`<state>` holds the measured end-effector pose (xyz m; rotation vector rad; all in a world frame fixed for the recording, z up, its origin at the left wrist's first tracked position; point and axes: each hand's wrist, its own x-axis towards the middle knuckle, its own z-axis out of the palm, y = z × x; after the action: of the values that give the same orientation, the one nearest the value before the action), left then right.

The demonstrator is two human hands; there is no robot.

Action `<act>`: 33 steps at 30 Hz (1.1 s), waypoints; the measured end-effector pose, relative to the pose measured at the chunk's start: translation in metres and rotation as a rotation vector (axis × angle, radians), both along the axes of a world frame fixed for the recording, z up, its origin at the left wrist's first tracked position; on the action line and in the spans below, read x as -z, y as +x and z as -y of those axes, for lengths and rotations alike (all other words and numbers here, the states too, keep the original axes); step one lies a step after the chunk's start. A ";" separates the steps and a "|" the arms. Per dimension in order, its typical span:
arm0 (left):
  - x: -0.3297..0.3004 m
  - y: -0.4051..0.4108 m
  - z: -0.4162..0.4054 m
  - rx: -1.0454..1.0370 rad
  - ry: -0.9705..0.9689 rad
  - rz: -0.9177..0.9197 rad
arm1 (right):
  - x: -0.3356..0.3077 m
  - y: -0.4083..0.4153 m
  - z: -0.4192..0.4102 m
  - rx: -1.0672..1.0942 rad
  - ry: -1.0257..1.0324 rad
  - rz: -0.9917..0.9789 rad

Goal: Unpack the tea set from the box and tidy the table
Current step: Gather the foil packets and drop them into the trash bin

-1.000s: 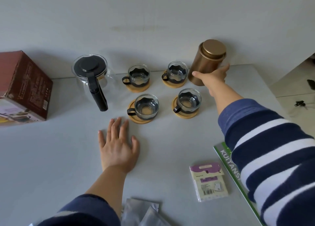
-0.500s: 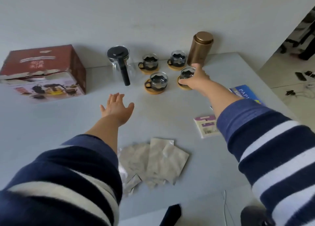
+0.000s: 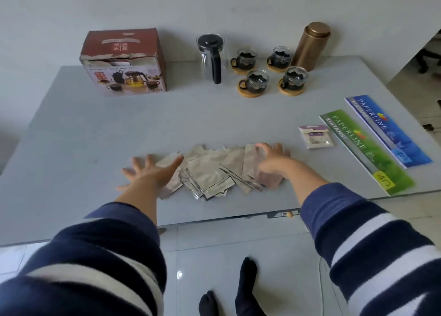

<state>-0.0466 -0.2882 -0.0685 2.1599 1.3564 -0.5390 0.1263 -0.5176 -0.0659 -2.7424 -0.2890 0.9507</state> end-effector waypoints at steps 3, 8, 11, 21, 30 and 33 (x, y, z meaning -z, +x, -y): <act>0.003 -0.003 0.014 0.000 0.061 0.038 | 0.008 -0.020 -0.011 0.046 0.016 0.087; 0.002 0.012 0.059 0.053 0.129 0.140 | 0.010 -0.050 -0.039 0.028 0.082 0.211; 0.005 0.017 0.067 -0.086 -0.001 0.359 | 0.013 -0.066 -0.052 0.086 0.157 0.191; 0.020 -0.007 0.063 -0.422 -0.587 0.685 | 0.002 -0.069 -0.040 0.482 0.550 -0.246; -0.019 0.040 0.114 -0.216 -0.781 0.643 | -0.029 -0.056 0.048 0.683 0.904 -0.419; -0.032 0.065 0.157 -0.107 -0.810 0.626 | -0.039 -0.045 0.099 0.742 0.945 -0.330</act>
<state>0.0188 -0.4452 -0.0367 1.3970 0.7162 -0.2568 0.0811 -0.6163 -0.0271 -1.5857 0.2716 0.7434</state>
